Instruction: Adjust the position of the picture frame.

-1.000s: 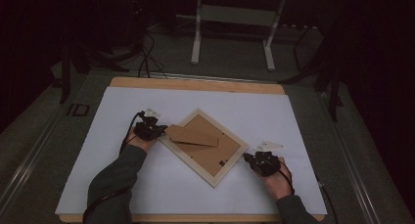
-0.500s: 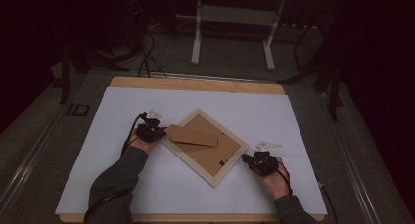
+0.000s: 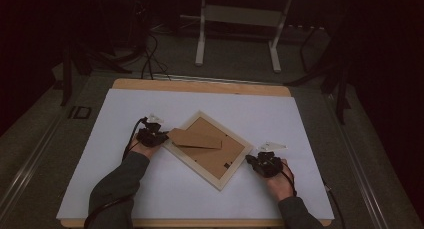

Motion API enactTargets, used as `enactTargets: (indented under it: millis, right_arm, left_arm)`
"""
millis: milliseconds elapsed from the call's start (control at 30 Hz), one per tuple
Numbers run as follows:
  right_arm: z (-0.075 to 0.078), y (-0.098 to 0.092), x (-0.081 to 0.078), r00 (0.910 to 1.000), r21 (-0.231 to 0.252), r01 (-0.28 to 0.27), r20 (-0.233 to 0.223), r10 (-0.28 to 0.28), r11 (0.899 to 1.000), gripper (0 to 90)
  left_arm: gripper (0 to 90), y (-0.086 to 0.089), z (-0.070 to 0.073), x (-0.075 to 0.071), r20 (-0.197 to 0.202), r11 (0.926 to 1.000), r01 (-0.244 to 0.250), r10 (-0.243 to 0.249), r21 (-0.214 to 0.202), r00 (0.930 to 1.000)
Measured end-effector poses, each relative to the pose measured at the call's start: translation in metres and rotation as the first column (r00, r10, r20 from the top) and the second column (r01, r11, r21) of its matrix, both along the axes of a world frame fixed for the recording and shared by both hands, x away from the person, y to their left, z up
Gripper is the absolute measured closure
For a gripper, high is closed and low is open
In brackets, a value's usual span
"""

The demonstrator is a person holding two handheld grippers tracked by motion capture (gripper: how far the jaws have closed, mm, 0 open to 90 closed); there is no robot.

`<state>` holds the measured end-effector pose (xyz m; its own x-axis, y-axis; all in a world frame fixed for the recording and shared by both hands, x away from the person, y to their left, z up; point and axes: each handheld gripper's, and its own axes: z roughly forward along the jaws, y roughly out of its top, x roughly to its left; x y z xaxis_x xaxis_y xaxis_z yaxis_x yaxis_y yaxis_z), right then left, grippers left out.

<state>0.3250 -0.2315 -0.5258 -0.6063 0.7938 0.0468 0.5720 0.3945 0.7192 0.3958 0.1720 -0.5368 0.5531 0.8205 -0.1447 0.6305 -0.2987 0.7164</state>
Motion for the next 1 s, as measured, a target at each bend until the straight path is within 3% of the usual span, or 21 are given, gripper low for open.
enactTargets:
  millis: [567, 700, 1000]
  right_arm:
    - [0.000, 0.008, 0.024, 0.9992, 0.021, 0.034, -0.020, -0.034, 0.999, 89.9]
    - [0.001, 0.012, 0.031, 0.9990, 0.014, 0.037, -0.027, -0.037, 0.999, 89.8]
    - [0.003, 0.021, 0.049, 0.9985, -0.002, 0.043, -0.034, -0.043, 0.999, 89.9]
  left_arm:
    - [90.0, 0.012, -0.001, -0.013, 0.002, 0.9999, -0.013, 0.013, -0.010, 0.9999]
    - [90.0, 0.014, 0.000, -0.017, 0.000, 0.9999, -0.013, 0.013, 0.007, 0.9999]
    - [90.0, 0.024, -0.004, -0.030, -0.012, 0.9976, -0.043, 0.042, -0.055, 0.9990]
